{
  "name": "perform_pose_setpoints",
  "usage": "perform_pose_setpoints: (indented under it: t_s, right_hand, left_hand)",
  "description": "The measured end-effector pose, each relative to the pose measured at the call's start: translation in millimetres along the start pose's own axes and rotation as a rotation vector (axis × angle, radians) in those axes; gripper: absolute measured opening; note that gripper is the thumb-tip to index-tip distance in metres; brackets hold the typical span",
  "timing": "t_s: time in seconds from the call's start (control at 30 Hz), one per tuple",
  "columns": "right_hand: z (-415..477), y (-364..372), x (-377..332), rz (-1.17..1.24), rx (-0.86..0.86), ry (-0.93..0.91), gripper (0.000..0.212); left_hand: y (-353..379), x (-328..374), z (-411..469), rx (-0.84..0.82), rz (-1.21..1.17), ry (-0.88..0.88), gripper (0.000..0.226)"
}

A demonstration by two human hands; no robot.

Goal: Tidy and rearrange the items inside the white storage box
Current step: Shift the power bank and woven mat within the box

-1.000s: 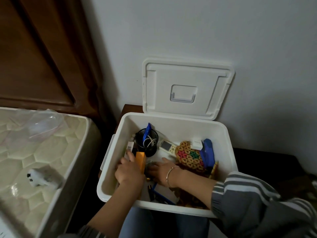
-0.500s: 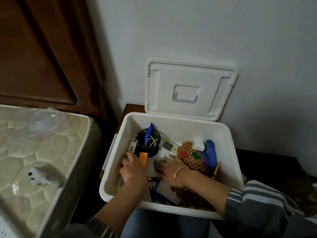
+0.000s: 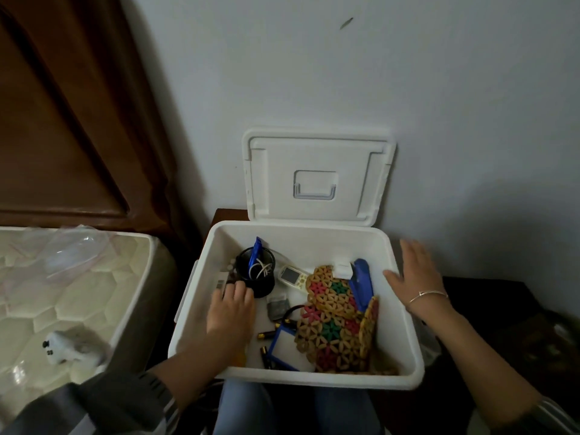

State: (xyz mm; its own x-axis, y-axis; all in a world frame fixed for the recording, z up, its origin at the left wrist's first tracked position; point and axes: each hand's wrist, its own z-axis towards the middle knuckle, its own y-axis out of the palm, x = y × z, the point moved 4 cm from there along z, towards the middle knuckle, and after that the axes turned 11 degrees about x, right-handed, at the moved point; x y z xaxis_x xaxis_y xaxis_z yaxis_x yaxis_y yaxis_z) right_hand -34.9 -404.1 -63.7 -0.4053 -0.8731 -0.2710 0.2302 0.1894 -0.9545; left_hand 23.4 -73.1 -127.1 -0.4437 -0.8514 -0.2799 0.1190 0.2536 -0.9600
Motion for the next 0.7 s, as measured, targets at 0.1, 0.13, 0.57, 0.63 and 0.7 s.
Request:
perform_pose_setpoints:
  t_s: [0.1, 0.13, 0.57, 0.63, 0.7]
  right_hand:
    - [-5.6, 14.1, 3.9, 0.148, -0.117, 0.114, 0.078]
    - [-5.9, 17.3, 2.4, 0.194, -0.138, 0.132, 0.075]
    - [-9.0, 24.3, -4.9, 0.374, -0.118, 0.186, 0.054]
    - [-9.2, 24.2, -4.4, 0.365, -0.1, 0.184, 0.05]
    - [-8.9, 24.8, -3.8, 0.363, -0.084, 0.18, 0.046]
  left_hand:
    - [11.0, -1.2, 0.0, -0.001, -0.032, 0.223, 0.054]
    - [14.6, -3.1, -0.9, -0.02, -0.033, 0.277, 0.058]
    - [37.2, -17.6, -6.9, -0.269, 0.057, 0.496, 0.1]
    - [38.4, -15.7, -10.5, -0.275, 0.085, 0.51, 0.101]
    - [40.0, -15.4, -12.7, -0.269, 0.107, 0.522, 0.102]
